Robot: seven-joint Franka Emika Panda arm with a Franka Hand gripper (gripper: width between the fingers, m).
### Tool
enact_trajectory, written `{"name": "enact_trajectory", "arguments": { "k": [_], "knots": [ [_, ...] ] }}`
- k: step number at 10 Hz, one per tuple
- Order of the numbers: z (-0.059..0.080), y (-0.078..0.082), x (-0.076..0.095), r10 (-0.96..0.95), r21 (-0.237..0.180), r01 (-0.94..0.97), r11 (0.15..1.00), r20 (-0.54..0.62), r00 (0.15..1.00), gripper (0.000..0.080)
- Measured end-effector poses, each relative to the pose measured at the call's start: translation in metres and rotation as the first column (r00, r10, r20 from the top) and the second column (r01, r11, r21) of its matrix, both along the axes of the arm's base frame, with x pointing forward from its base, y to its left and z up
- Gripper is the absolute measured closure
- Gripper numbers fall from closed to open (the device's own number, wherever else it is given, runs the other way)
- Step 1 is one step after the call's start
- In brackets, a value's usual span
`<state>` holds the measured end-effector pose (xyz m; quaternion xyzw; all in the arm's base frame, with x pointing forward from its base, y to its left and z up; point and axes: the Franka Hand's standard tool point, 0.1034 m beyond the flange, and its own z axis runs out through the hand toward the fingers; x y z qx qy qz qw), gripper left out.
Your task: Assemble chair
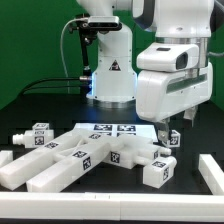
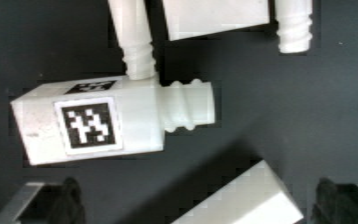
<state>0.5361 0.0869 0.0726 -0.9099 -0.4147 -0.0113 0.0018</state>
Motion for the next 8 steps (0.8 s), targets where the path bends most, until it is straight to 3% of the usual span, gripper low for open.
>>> {"name": "enact_trajectory", "arguments": {
  "k": [5,7,8],
  "knots": [
    [0.001,-0.002,0.001,-0.014,-0.003,0.014,1.0,-0.005,1.0,0.015],
    [0.014,-0.015,0.022,-0.145,-0.017,0.145,0.989,-0.017,0.989,0.015],
    [0.016,-0.017,0.022,-0.228,-0.027,0.227,0.974,-0.038,0.973,0.015]
  ]
}}
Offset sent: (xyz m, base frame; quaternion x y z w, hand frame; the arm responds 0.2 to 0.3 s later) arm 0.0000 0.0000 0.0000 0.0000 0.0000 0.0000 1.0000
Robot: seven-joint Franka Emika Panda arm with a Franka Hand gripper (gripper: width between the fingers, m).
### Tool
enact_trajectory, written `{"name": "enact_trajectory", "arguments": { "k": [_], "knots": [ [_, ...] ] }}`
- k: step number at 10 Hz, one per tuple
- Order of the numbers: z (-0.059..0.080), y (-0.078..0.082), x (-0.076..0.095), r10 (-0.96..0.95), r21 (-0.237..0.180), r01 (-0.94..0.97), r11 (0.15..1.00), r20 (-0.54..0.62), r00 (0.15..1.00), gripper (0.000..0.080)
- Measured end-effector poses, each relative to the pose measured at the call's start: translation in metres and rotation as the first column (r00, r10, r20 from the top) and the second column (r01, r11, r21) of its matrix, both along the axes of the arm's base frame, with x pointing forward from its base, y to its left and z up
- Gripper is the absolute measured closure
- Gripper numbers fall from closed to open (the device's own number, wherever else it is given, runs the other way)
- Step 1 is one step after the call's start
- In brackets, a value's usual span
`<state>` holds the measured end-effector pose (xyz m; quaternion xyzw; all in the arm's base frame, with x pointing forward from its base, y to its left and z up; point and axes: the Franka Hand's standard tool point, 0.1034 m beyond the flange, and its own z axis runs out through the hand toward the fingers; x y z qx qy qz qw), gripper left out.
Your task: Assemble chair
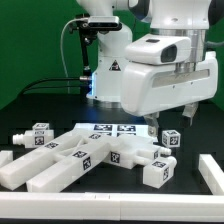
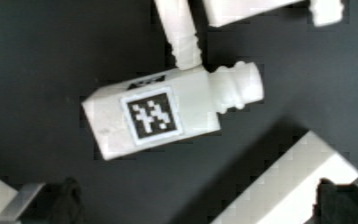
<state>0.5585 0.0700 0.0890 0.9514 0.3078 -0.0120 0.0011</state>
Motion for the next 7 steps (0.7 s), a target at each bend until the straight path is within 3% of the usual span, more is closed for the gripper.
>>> {"name": "enact_trajectory", "arguments": {
  "k": [4,7],
  "knots": [
    [0.003,0.0,0.002,-0.09,-0.008,0.09,0.996,-0.017,0.996,0.015],
    [-0.008,-0.005,0.012,-0.464,-0.013,0.463,0.886,-0.048,0.885,0.015]
  ]
}}
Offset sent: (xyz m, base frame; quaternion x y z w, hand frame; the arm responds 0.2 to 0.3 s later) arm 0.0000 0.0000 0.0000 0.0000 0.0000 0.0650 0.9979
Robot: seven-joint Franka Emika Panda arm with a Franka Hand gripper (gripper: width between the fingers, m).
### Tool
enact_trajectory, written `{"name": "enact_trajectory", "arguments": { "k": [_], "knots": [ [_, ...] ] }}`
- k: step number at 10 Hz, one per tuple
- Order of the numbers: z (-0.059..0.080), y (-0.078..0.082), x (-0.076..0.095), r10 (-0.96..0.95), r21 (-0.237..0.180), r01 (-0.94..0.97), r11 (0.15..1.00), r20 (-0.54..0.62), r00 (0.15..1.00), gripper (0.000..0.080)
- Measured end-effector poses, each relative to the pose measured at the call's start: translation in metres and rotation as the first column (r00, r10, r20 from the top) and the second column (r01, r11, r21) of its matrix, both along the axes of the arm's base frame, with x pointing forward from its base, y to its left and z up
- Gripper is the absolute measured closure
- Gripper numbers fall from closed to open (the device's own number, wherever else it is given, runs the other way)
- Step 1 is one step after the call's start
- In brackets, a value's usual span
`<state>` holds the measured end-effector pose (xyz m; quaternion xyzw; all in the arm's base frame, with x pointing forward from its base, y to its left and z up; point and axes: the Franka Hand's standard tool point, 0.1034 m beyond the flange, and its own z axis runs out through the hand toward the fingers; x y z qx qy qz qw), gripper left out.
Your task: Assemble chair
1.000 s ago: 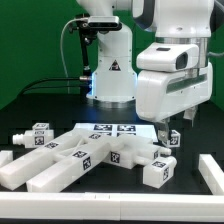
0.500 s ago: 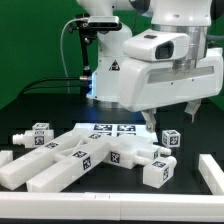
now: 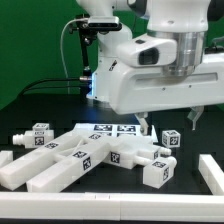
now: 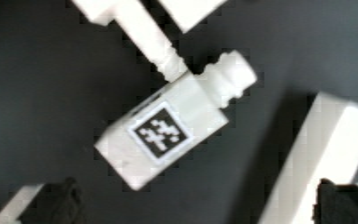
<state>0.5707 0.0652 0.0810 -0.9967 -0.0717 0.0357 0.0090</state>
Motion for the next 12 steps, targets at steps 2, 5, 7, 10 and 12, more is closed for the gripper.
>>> {"name": "enact_trajectory", "arguments": {
  "k": [2,5,7,10,12],
  "knots": [
    [-0.004,0.0,-0.002,-0.186,0.022,0.186,0.982,-0.019,0.982,0.015],
    [-0.006,0.004,-0.003,-0.32,0.02,0.32,0.947,-0.031,0.947,0.015],
    [-0.03,-0.004,-0.003,-0.369,0.018,0.371,0.929,-0.056,0.928,0.015],
    [-0.061,-0.008,0.008,-0.355,0.05,0.355,0.933,-0.007,0.935,0.015],
    [-0.072,-0.004,0.008,-0.332,0.069,0.328,0.942,0.059,0.941,0.015]
  ]
}}
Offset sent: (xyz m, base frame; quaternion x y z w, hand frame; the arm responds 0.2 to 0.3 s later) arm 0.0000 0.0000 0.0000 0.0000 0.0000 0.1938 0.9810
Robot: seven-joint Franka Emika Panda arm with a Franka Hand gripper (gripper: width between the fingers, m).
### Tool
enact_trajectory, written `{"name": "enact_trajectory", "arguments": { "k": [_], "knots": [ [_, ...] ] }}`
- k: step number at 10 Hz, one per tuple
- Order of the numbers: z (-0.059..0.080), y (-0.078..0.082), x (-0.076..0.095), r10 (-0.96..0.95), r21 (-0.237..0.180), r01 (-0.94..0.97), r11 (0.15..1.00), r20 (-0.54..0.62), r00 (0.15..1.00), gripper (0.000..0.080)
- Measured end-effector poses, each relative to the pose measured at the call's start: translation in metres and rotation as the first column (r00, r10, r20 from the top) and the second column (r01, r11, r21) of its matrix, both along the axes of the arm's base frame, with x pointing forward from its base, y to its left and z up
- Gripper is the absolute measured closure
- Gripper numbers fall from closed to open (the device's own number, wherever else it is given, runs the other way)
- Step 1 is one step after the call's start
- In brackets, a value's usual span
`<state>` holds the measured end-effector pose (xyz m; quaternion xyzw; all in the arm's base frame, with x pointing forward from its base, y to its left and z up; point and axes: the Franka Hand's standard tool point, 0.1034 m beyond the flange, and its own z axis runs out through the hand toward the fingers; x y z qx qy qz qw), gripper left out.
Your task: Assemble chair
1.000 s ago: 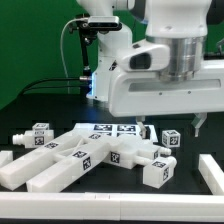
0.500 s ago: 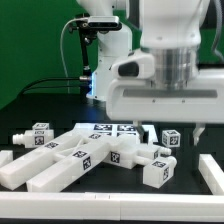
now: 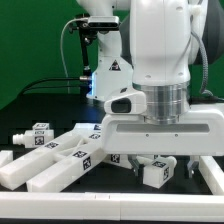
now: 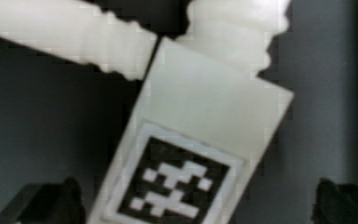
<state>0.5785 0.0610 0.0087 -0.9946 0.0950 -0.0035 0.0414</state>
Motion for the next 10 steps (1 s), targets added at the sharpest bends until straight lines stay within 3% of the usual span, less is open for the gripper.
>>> {"name": "enact_trajectory", "arguments": {
  "k": [2,3,4,5,6,7,9,10],
  "knots": [
    [0.001,0.0,0.0,0.003,0.0,-0.003,1.0,-0.005,1.0,0.0173],
    [0.0,0.0,0.0,0.005,0.0,-0.005,1.0,-0.006,1.0,0.0376],
    [0.0,0.0,0.0,0.005,0.001,-0.005,1.0,-0.006,1.0,0.0376],
    [0.004,0.001,0.0,0.012,0.002,-0.012,1.0,-0.018,1.0,0.052],
    [0.031,0.001,0.004,0.038,0.007,-0.037,0.999,-0.052,0.998,0.0518],
    [0.047,0.0,0.005,0.055,0.007,-0.055,0.998,-0.037,0.998,0.0518],
    [0.073,-0.005,-0.024,0.078,-0.003,-0.078,0.997,-0.024,0.997,0.0518],
    [0.078,-0.006,-0.038,0.08,-0.01,-0.08,0.997,-0.001,0.997,0.0518]
  ]
}}
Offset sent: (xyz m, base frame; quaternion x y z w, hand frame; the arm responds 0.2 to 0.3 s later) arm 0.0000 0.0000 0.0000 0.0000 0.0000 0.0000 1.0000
